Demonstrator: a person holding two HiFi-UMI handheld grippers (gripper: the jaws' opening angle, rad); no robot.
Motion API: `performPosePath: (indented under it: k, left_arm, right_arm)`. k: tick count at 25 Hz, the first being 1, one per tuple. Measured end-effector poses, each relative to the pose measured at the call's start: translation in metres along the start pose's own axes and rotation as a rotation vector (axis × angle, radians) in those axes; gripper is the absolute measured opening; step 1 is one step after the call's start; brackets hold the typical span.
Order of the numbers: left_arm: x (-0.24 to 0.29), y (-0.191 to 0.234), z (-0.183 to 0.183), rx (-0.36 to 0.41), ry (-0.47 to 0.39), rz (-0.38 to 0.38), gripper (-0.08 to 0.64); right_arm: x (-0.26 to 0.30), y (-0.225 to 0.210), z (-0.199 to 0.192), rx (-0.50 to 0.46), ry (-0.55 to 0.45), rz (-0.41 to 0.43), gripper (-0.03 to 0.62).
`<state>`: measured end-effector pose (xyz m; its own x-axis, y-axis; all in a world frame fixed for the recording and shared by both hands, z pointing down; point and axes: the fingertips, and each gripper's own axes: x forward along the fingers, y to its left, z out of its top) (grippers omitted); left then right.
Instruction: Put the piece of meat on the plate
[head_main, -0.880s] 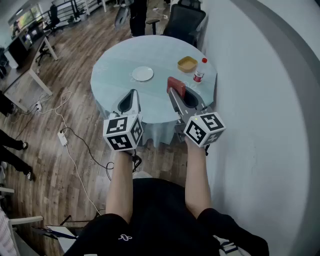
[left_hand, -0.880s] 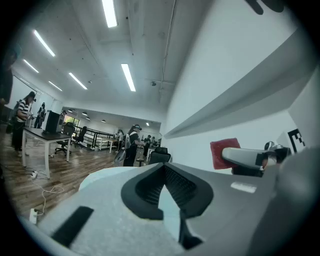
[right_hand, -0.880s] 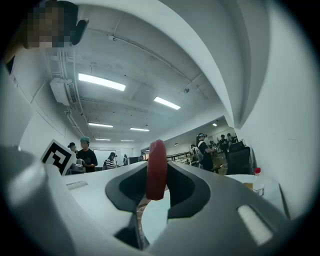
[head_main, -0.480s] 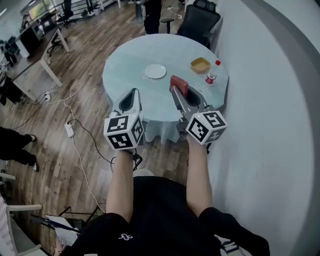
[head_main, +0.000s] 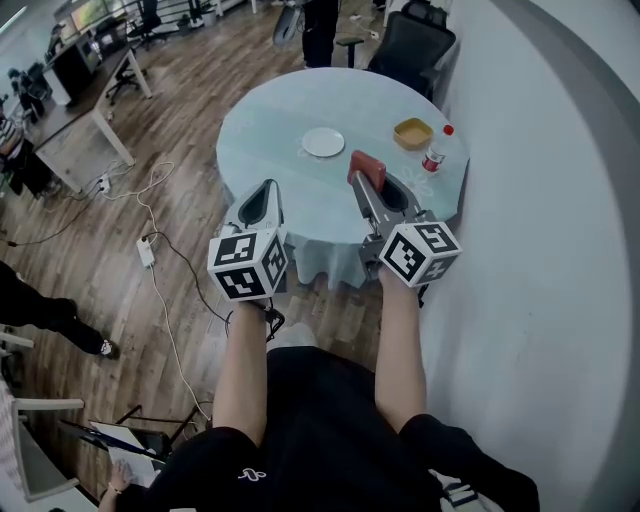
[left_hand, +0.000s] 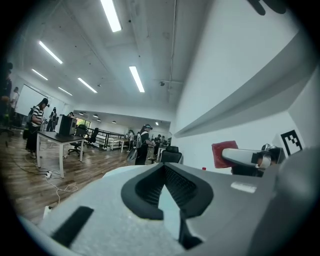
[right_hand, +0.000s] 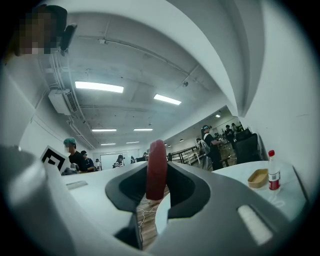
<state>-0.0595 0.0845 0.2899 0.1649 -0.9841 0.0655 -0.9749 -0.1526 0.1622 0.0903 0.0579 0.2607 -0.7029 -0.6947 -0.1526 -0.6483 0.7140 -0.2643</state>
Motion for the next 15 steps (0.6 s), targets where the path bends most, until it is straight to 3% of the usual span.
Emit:
performPosePath:
  k: [7,15]
  left_arm:
    - [0.021,0.011,-0.007,0.003,0.011,0.005,-0.008]
    - [0.114,0.030,-0.021,-0.028,0.031,-0.032,-0.008]
  right_arm:
    - [0.013,-0.023,-0.006,0.022,-0.005,-0.020,0.103]
    - [0.062,-0.091,-0.018,0.012,0.011,-0.081,0.103]
